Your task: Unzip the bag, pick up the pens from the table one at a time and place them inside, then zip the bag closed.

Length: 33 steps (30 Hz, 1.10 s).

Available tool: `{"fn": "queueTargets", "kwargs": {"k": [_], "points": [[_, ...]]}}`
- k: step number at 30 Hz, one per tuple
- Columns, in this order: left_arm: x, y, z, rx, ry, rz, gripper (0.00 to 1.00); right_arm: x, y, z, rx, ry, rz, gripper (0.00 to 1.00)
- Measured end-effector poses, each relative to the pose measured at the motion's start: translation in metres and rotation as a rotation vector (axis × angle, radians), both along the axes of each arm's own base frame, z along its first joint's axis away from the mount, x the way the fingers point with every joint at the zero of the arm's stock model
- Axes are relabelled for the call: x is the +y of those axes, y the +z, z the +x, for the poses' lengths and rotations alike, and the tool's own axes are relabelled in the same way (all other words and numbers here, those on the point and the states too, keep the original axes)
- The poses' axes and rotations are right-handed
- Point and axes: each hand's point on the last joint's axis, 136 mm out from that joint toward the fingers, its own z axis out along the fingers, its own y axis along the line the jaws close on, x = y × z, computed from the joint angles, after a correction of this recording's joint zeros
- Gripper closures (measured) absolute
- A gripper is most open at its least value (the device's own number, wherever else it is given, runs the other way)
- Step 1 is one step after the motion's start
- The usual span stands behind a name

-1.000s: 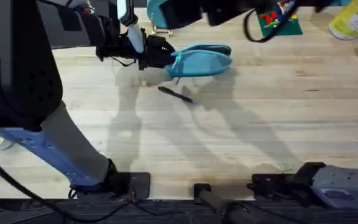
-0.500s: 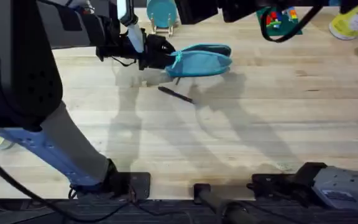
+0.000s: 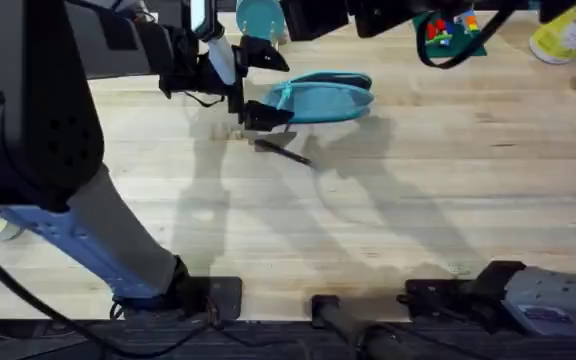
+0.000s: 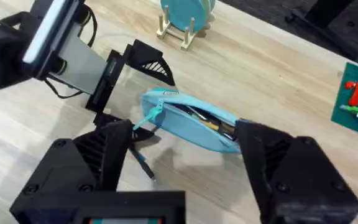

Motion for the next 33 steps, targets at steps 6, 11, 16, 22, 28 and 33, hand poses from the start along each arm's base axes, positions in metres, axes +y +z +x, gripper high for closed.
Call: {"fn": "queueTargets", "kwargs": {"k": [6,11,16,22,28,33], "points": [[0.0,0.0,0.0,0.0,0.0,0.0,0.007,-0.001,-0.002,-0.001,0.008,0.0,-0.006,0.007],[0.0,0.0,0.0,0.043,0.017,-0.005,0.006,-0.006,-0.007,-0.003,0.022,0.008,-0.041,0.005],[0.003,-0.001,0.003,0.14,0.077,0.015,0.006,-0.024,-0.014,0.001,0.045,-0.011,-0.087,0.005],[0.011,0.039,0.002,0.152,0.184,0.067,0.007,-0.04,-0.017,0.011,0.069,0.02,-0.087,0.005],[0.022,0.09,-0.019,0.115,0.285,0.139,0.008,-0.055,-0.019,0.019,0.097,0.075,-0.055,0.005],[0.034,0.105,-0.047,0.148,0.354,0.22,0.008,-0.057,-0.038,0.023,0.167,0.13,-0.053,0.007]]}}
